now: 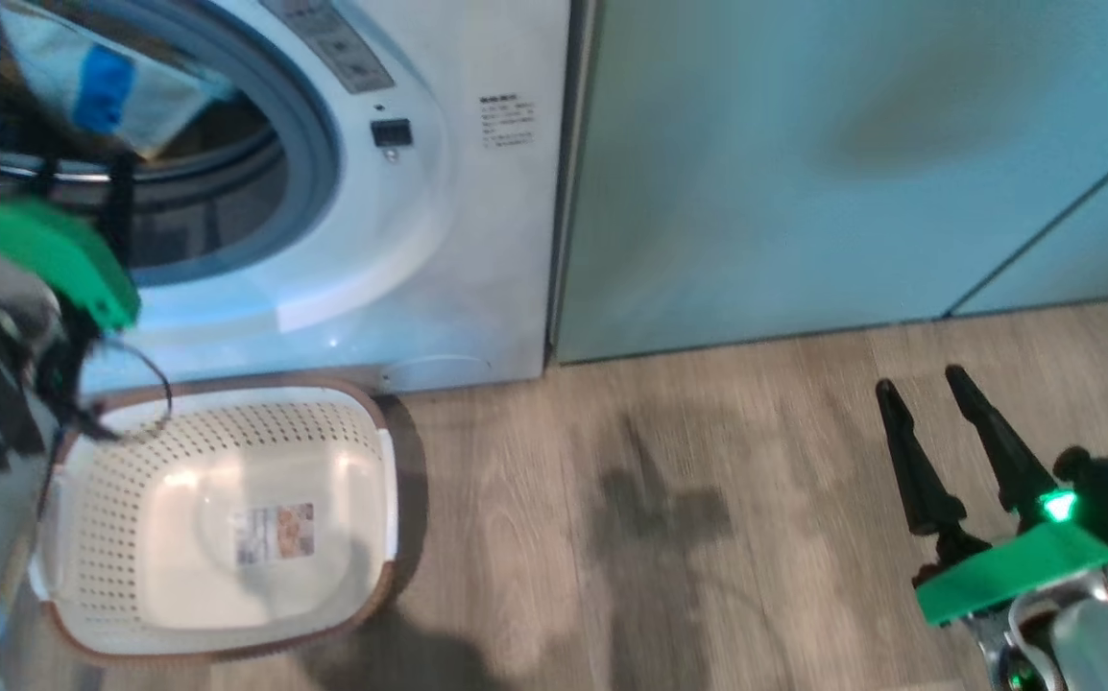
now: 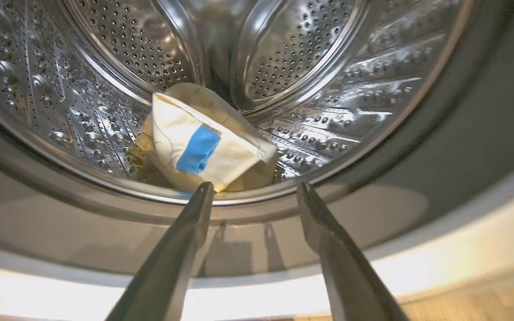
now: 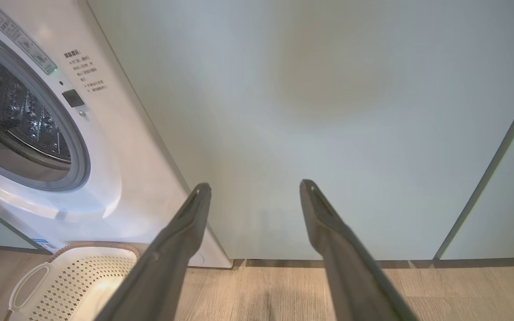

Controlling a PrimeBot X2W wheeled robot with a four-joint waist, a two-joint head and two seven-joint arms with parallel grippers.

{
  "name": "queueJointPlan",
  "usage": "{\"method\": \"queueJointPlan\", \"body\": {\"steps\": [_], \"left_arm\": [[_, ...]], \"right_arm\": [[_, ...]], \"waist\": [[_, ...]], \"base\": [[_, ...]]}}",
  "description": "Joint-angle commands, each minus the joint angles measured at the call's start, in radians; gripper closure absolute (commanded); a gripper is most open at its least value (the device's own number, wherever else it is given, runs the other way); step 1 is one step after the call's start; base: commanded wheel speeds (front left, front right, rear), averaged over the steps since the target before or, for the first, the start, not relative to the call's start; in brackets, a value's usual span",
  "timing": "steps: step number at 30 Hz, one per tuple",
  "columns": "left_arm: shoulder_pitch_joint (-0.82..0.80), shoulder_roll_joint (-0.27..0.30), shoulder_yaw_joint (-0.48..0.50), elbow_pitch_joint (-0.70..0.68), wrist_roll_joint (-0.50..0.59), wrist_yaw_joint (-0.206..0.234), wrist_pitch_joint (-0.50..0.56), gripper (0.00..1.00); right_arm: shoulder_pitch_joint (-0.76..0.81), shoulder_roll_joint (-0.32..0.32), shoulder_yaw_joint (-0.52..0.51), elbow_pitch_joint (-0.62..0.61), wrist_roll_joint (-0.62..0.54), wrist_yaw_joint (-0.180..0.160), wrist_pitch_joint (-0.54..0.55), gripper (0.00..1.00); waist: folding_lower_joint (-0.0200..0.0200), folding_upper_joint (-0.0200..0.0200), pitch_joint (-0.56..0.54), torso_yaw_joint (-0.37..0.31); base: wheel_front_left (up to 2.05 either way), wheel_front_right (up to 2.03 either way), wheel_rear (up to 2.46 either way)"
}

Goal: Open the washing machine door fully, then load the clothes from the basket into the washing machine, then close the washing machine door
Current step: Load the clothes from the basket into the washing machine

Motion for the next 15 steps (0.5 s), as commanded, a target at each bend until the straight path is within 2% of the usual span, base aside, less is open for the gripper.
{"method": "queueJointPlan", "body": {"steps": [1,5,9,15], "left_arm": [[0.009,0.057,0.017,-0.029,-0.008,0.000,-0.031,0.00],[0.099,0.047,-0.012,-0.062,-0.009,0.000,-0.088,0.00],[0.176,0.030,0.006,-0.114,-0.006,-0.001,-0.109,0.00],[0.343,0.009,0.147,-0.311,0.047,-0.001,-0.111,0.00]], "right_arm": [[0.009,-0.020,0.008,-0.024,-0.010,0.000,-0.007,0.00],[0.041,-0.025,-0.008,-0.025,-0.015,0.000,-0.007,0.00],[0.067,-0.029,-0.033,-0.022,-0.019,0.000,-0.007,0.00],[0.096,-0.021,-0.058,-0.025,-0.031,0.000,-0.007,0.00]], "waist": [[0.0002,-0.0001,-0.044,0.029],[0.0002,-0.0001,-0.088,0.060],[0.0002,-0.0001,-0.119,0.094],[0.0002,-0.0001,-0.168,0.117]], "base": [[0.00,0.00,0.00],[0.00,0.00,0.00],[0.00,0.00,0.00],[0.00,0.00,0.00]]}}
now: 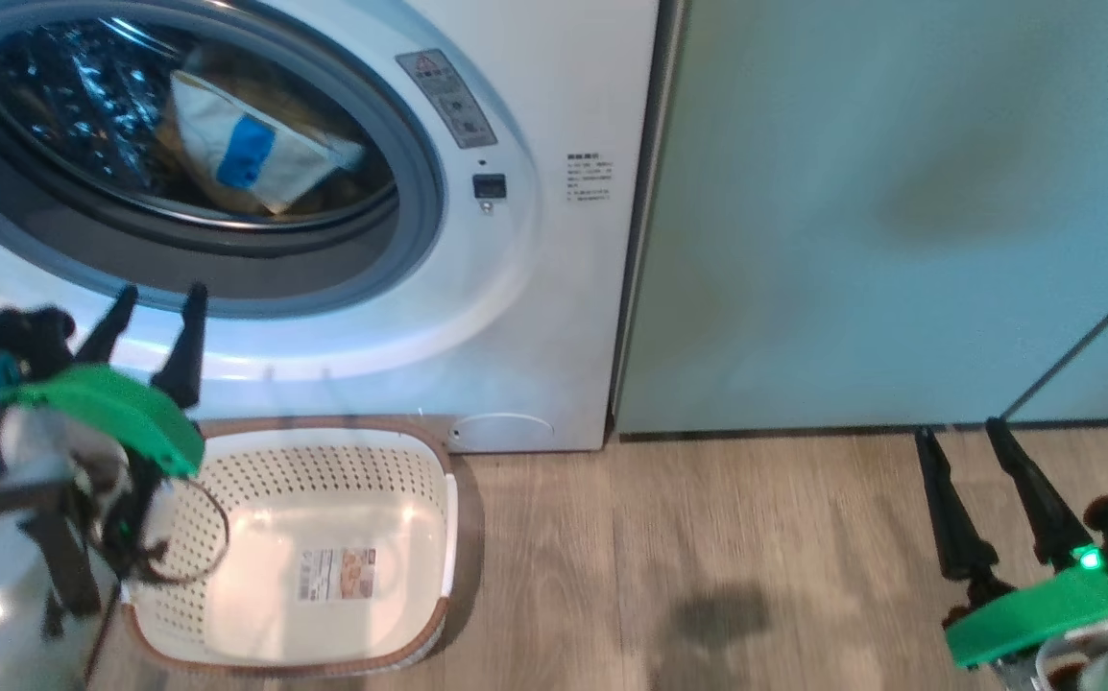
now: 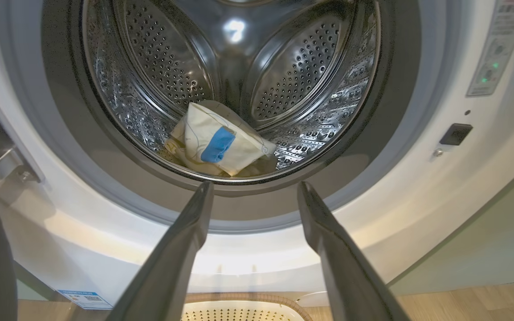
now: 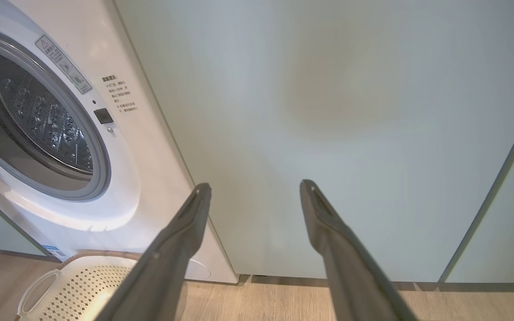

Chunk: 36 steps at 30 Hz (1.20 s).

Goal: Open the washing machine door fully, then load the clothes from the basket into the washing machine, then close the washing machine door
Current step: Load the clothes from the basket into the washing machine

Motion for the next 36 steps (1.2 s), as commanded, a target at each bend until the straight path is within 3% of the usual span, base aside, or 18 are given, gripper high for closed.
{"method": "queueJointPlan", "body": {"steps": [1,7,18,36], "left_arm": [[0.013,0.029,0.063,-0.061,0.018,-0.001,-0.010,0.00],[0.201,-0.017,0.179,-0.212,0.087,-0.001,-0.010,0.00],[0.376,-0.086,0.291,-0.308,0.180,-0.001,-0.011,0.00],[0.426,-0.067,0.256,-0.350,0.156,-0.001,-0.011,0.00]], "right_arm": [[0.014,-0.014,0.007,-0.030,-0.007,0.000,-0.007,0.00],[0.060,-0.004,-0.005,-0.027,-0.015,0.000,-0.007,0.00],[0.105,-0.015,-0.013,-0.036,-0.020,0.000,-0.007,0.00],[0.110,-0.020,-0.043,-0.050,-0.027,0.000,-0.007,0.00]], "waist": [[0.0001,-0.0001,-0.025,0.013],[0.0001,-0.0001,-0.090,0.005],[0.0001,-0.0001,-0.152,0.003],[0.0001,-0.0001,-0.161,0.020]], "base": [[0.00,0.00,0.00],[0.00,0.00,0.00],[0.00,0.00,0.00],[0.00,0.00,0.00]]}}
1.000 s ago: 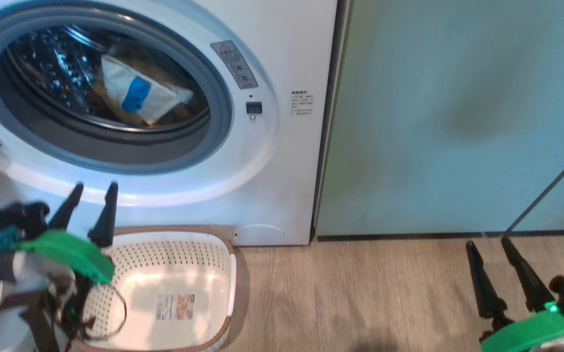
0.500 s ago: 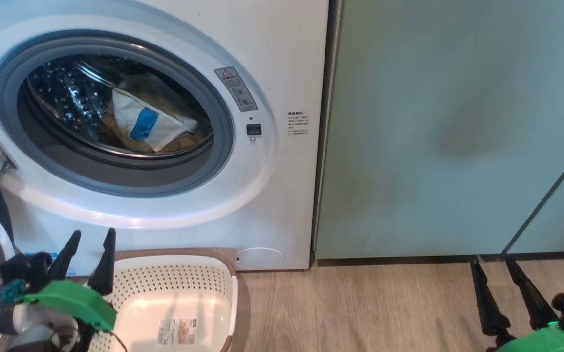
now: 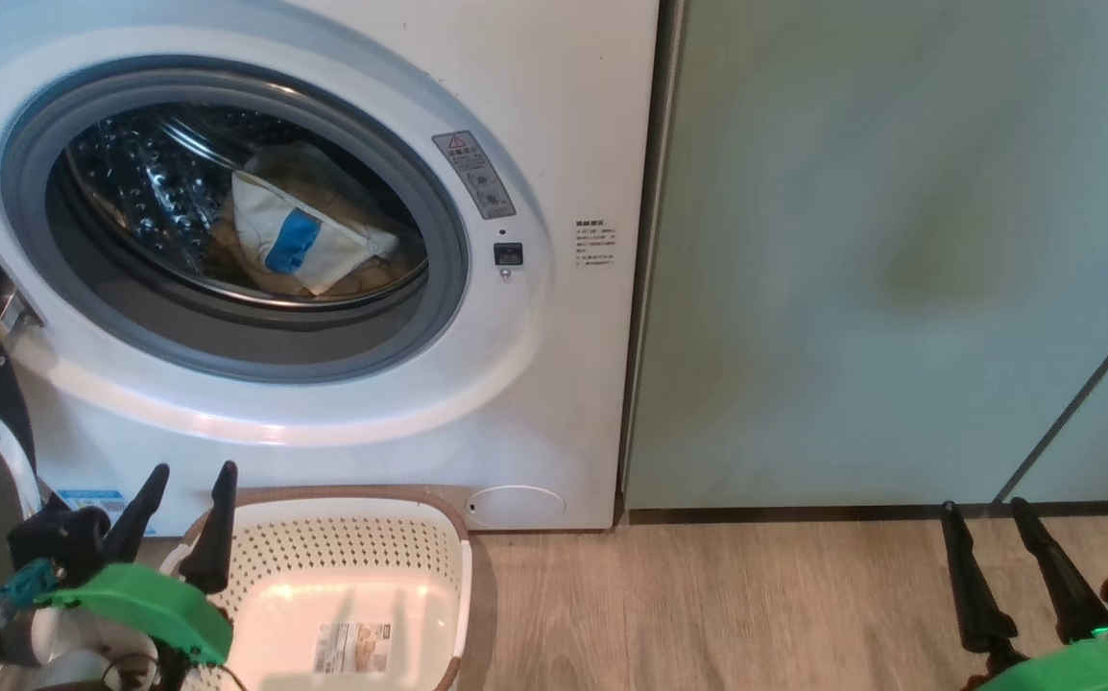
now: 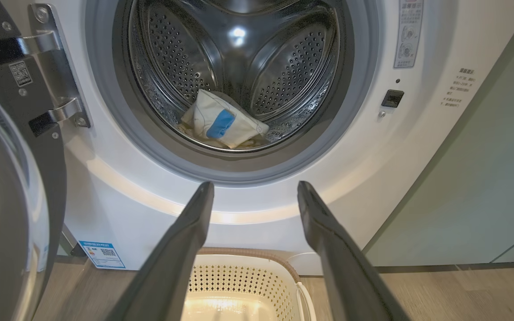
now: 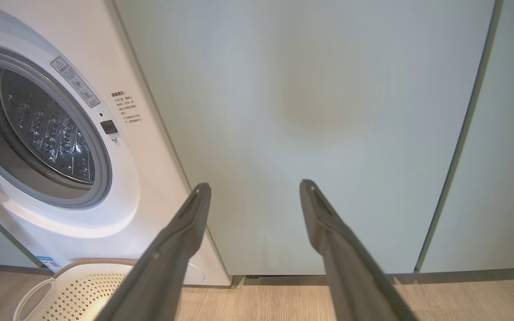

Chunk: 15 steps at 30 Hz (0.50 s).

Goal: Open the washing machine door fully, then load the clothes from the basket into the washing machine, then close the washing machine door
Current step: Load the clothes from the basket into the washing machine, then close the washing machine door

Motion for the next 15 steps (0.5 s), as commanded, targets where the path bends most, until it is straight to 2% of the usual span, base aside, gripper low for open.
{"method": "queueJointPlan", "body": {"steps": [1,15], "left_arm": [[-0.032,0.038,0.036,-0.040,0.002,-0.001,-0.010,0.00],[-0.036,0.044,0.034,-0.043,0.016,-0.001,-0.010,0.00]], "right_arm": [[-0.024,-0.025,0.011,-0.037,-0.009,0.000,-0.007,0.00],[-0.025,-0.022,0.005,-0.038,-0.010,0.000,-0.007,0.00]], "waist": [[0.0000,0.0000,0.000,0.001],[0.0000,0.0000,0.004,0.004]], "base": [[0.00,0.00,0.00],[0.00,0.00,0.00]]}}
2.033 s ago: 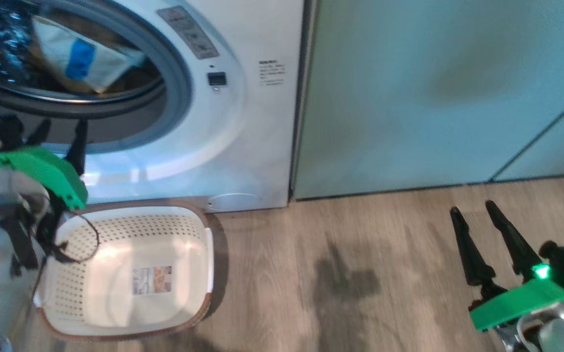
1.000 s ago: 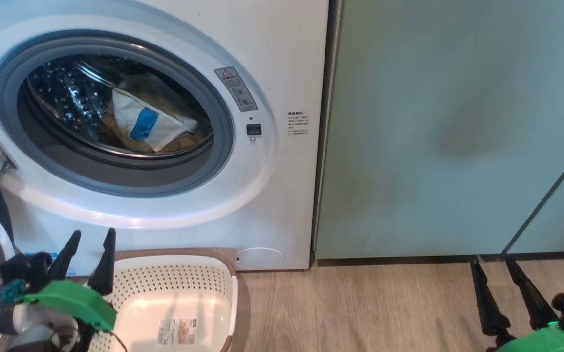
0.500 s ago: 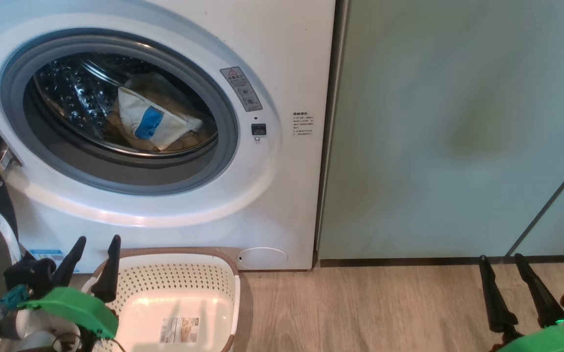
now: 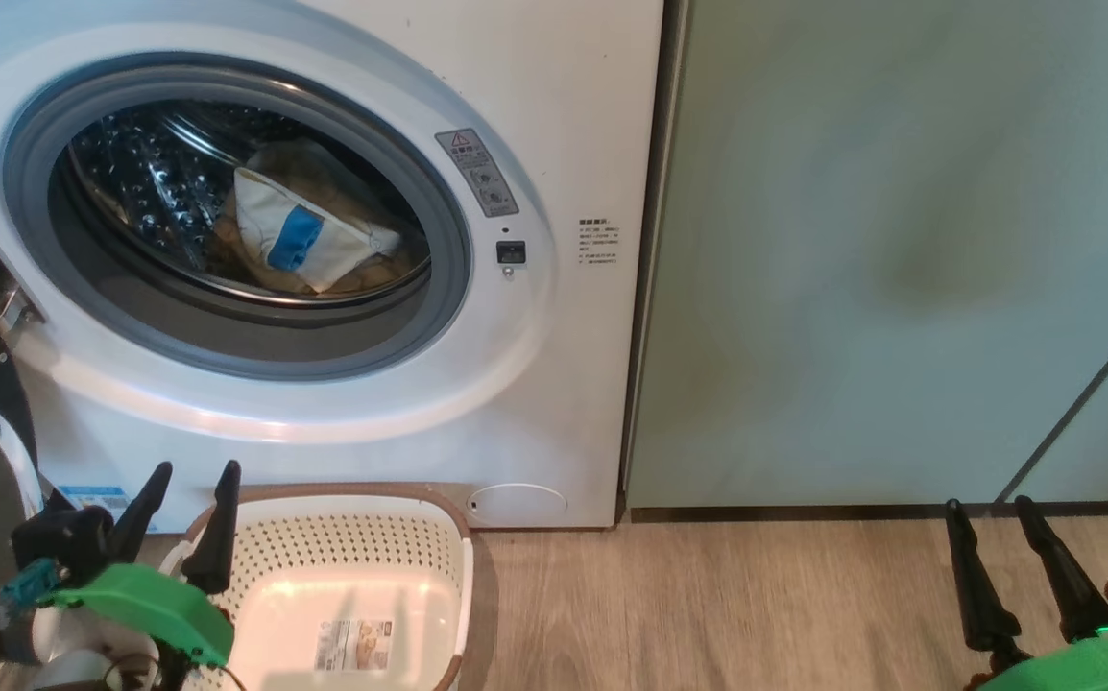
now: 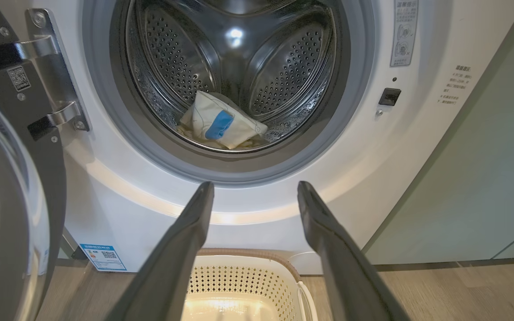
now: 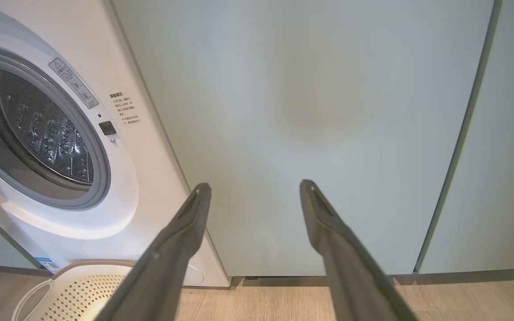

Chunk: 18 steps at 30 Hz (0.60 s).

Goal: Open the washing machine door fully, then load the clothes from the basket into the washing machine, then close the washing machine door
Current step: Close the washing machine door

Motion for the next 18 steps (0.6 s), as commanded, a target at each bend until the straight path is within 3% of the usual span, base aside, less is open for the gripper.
{"method": "queueJointPlan", "body": {"steps": [1,9,18], "left_arm": [[-0.040,0.039,0.039,-0.028,0.008,-0.001,-0.010,0.00],[-0.043,0.032,0.042,-0.025,0.023,-0.001,-0.010,0.00],[-0.041,0.025,0.044,-0.025,0.028,-0.001,-0.010,0.00]], "right_arm": [[-0.025,-0.022,0.013,-0.036,-0.010,0.000,-0.007,0.00],[-0.024,-0.019,0.006,-0.032,-0.008,0.000,-0.007,0.00],[-0.025,-0.019,0.007,-0.029,-0.006,0.000,-0.007,0.00]], "waist": [[0.0000,0.0000,0.000,0.000],[0.0000,0.0000,0.000,0.002],[0.0000,0.0000,0.001,0.005]], "base": [[-0.20,0.20,0.00],[-0.81,0.81,0.00],[-1.89,1.89,0.00]]}}
